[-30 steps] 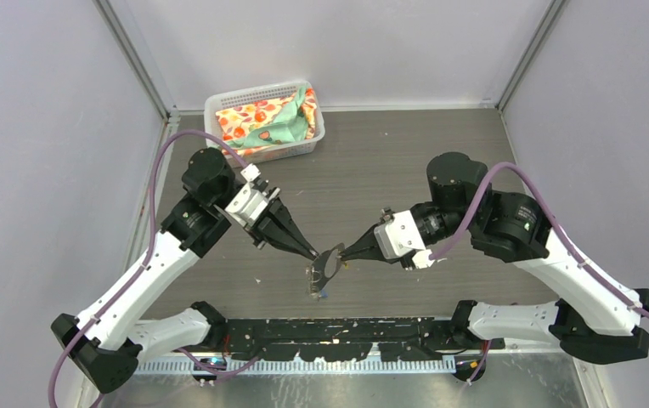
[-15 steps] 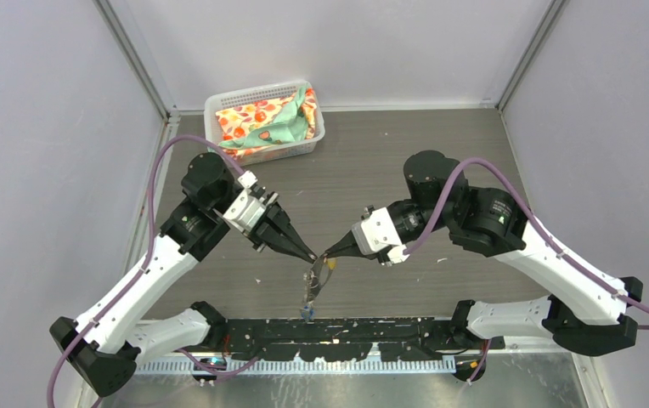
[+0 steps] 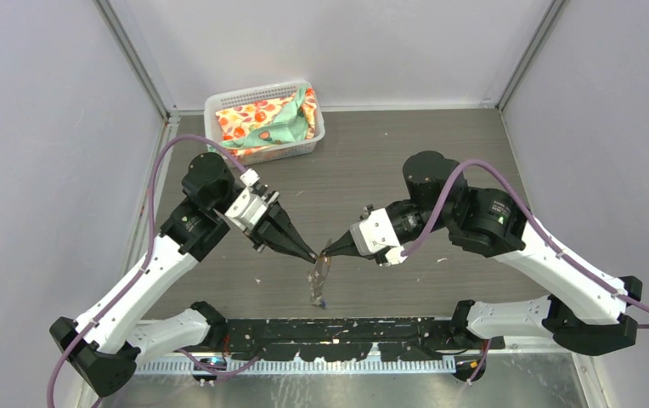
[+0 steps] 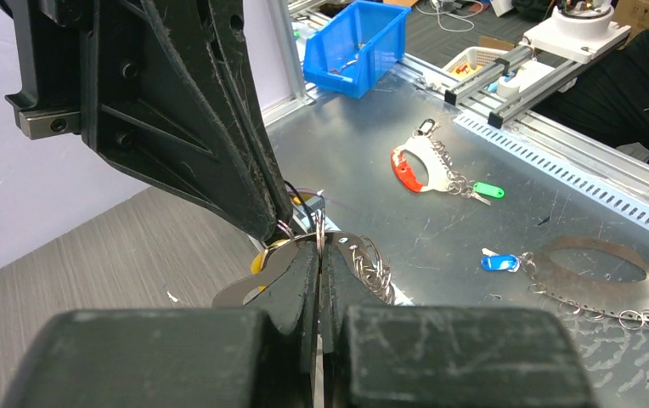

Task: Put the keys on the keyring

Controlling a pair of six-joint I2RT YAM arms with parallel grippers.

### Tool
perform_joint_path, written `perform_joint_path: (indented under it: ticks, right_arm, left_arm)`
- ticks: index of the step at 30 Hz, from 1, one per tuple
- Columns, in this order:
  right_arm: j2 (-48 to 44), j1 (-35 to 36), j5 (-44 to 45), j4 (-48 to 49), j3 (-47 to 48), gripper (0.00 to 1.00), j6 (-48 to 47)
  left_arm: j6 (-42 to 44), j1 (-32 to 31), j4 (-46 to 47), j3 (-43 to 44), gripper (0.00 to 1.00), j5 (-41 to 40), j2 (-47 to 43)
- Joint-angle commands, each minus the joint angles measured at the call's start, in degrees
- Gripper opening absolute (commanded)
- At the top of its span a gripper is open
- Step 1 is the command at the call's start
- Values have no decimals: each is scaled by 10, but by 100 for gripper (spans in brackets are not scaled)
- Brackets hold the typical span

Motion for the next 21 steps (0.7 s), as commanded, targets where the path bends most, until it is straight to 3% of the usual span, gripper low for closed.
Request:
perform_joint_path:
  ticks: [1, 21]
  right_arm:
    - [-13, 5, 9, 30, 20, 1, -9]
    - [-25, 5, -10, 31, 24, 1, 2]
  left_arm:
    - [-6, -2, -1, 4, 0, -10, -8]
    - [-28, 0, -5, 4, 0, -24, -9]
